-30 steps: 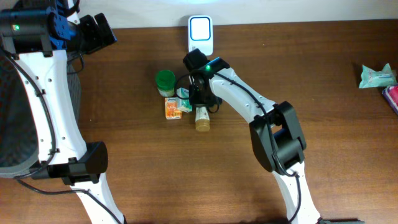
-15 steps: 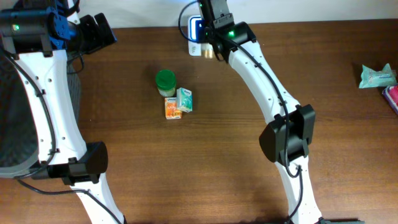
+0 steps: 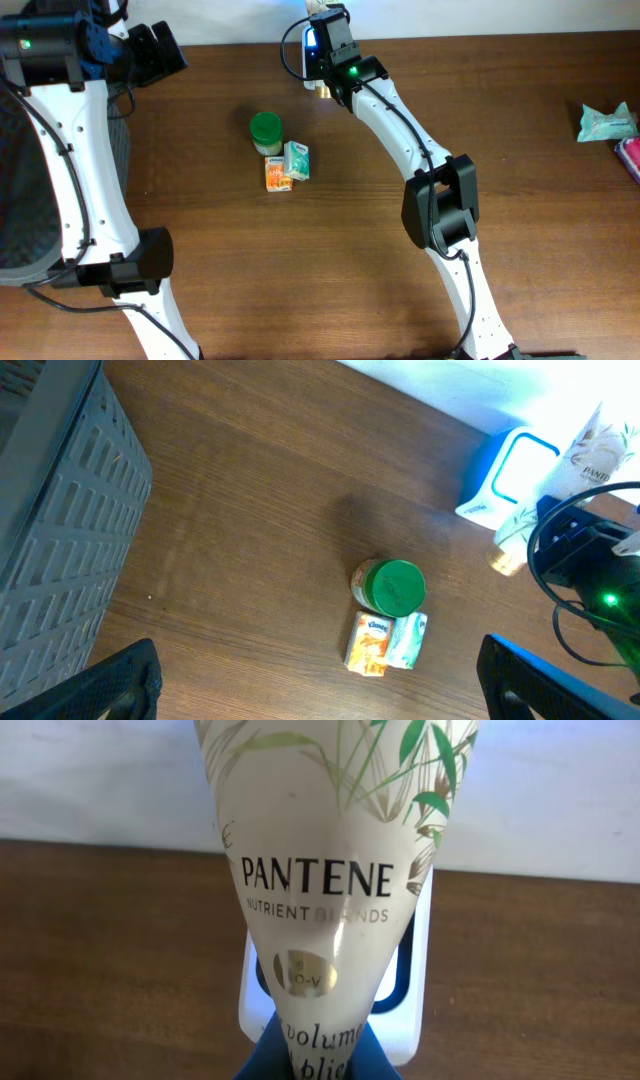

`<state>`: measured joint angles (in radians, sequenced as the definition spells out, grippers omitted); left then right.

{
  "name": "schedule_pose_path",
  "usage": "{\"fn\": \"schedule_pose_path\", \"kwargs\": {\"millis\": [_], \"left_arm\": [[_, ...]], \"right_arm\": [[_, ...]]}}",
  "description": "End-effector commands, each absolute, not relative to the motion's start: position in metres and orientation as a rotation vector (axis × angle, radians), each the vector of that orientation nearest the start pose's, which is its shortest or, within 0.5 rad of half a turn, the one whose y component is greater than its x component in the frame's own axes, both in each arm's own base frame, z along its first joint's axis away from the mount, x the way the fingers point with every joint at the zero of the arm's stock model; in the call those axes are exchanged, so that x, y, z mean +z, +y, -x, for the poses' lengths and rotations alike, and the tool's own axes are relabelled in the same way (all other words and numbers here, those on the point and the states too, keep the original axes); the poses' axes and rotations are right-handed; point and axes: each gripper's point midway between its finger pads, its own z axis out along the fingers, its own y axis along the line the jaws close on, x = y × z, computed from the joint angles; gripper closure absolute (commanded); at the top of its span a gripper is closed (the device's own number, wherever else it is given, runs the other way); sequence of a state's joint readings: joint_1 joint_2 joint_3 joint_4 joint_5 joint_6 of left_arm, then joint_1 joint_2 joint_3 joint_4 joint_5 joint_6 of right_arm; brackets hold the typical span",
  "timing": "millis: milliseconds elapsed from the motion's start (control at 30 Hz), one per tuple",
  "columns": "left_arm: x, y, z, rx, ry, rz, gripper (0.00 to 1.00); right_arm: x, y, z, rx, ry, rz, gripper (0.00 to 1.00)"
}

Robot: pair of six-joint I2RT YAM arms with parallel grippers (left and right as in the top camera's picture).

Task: Scan the item barcode
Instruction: 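Carry the Pantene tube to the right side and set it down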

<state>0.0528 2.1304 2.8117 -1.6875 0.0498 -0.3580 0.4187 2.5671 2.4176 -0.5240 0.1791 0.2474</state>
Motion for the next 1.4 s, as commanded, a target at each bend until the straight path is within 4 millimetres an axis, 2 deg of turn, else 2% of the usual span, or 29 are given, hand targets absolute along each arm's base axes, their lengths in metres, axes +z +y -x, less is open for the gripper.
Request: {"fn": "schedule_pose_path", "kwargs": {"millis": [0,67,100,133,200,267,333,400,500,533,600,667,733,800,833,867,900,933,967,1000,1100,1167,1200,1267,1300,1333,1367], "left_arm": [[0.338,0.015,-0.440,-0.182,2.521,0.486,0.01],[0.338,0.015,-0.440,-0.182,2.521,0.486,0.01],[0.338,0.015,-0.440,-0.182,2.521,0.486,0.01],[0.338,0.015,-0.440,-0.182,2.521,0.486,0.01],[0.338,0.015,-0.440,-0.182,2.521,0.486,0.01],[0.338,0.015,-0.440,-0.182,2.521,0.486,0.01],[0.338,0.015,-0.440,-0.182,2.521,0.486,0.01],[0.338,0.015,-0.440,-0.182,2.521,0.486,0.01],[0.338,0.015,-0.440,-0.182,2.521,0.486,0.01],[0.338,0.015,-0.440,-0.182,2.521,0.486,0.01],[0.338,0.015,-0.440,-0.182,2.521,0.486,0.01],[0.338,0.015,-0.440,-0.182,2.521,0.486,0.01],[0.338,0.015,-0.440,-0.182,2.521,0.486,0.01],[0.338,0.015,-0.440,-0.182,2.521,0.486,0.01],[0.338,0.015,-0.440,-0.182,2.521,0.486,0.01],[0.338,0.015,-0.440,-0.182,2.521,0.486,0.01],[0.338,0.015,-0.440,-0.182,2.521,0.486,0.01],[0.338,0.015,-0.440,-0.182,2.521,0.486,0.01],[0.338,0.015,-0.440,-0.182,2.521,0.486,0.01],[0.338,0.015,-0.440,-0.182,2.521,0.486,0.01],[0.338,0.015,-0.440,-0.182,2.521,0.486,0.01],[0.338,0.015,-0.440,-0.182,2.521,0.486,0.01],[0.338,0.015,-0.440,-0.182,2.521,0.486,0.01],[0.338,0.015,-0.440,-0.182,2.521,0.486,0.01],[0.338,0.015,-0.440,-0.182,2.521,0.486,0.01],[0.338,0.015,-0.440,-0.182,2.521,0.486,0.01],[0.338,0.015,-0.440,-0.182,2.521,0.486,0.01]], "right_arm": [[0.204,0.205,-0.640,0.076,2.133,-0.010,0.96],[0.233,0.136,-0.633,-0.096,2.133,-0.142,0.96],[0.237,0.106,-0.627,-0.168,2.151,-0.191,0.96],[0.235,0.067,-0.618,-0.262,2.191,-0.251,0.96],[0.218,-0.007,-0.594,-0.427,2.279,-0.423,0.96],[0.195,-0.093,-0.554,-0.591,2.372,-0.664,0.96],[0.178,-0.153,-0.524,-0.654,2.441,-0.821,0.96],[0.163,-0.195,-0.500,-0.630,2.496,-0.942,0.96],[0.141,-0.238,-0.475,-0.540,2.564,-1.037,0.96],[0.134,-0.248,-0.470,-0.519,2.608,-0.997,0.96],[0.114,-0.259,-0.465,-0.469,2.746,-0.753,0.96],[0.100,-0.271,-0.454,-0.512,2.844,-0.567,0.96],[0.092,-0.291,-0.440,-0.597,2.861,-0.584,0.96],[0.089,-0.319,-0.422,-0.719,2.845,-0.658,0.96],[0.088,-0.330,-0.417,-0.736,2.831,-0.690,0.77],[0.088,-0.336,-0.415,-0.740,2.819,-0.707,0.69],[0.089,-0.340,-0.414,-0.745,2.808,-0.720,0.77],[0.089,-0.343,-0.414,-0.745,2.797,-0.735,0.74],[0.090,-0.343,-0.415,-0.745,2.788,-0.746,0.48],[0.090,-0.340,-0.418,-0.743,2.785,-0.737,0.42],[0.100,-0.315,-0.442,-0.733,2.766,-0.659,0.43],[0.113,-0.287,-0.467,-0.686,2.737,-0.572,0.43],[0.125,-0.245,-0.498,-0.539,2.705,-0.458,0.43],[0.136,-0.163,-0.538,-0.219,2.672,-0.258,0.43],[0.139,-0.109,-0.551,-0.012,2.661,-0.138,0.43],[0.142,-0.048,-0.557,0.222,2.648,-0.007,0.39],[0.143,-0.002,-0.554,0.383,2.648,0.088,0.23]]}}
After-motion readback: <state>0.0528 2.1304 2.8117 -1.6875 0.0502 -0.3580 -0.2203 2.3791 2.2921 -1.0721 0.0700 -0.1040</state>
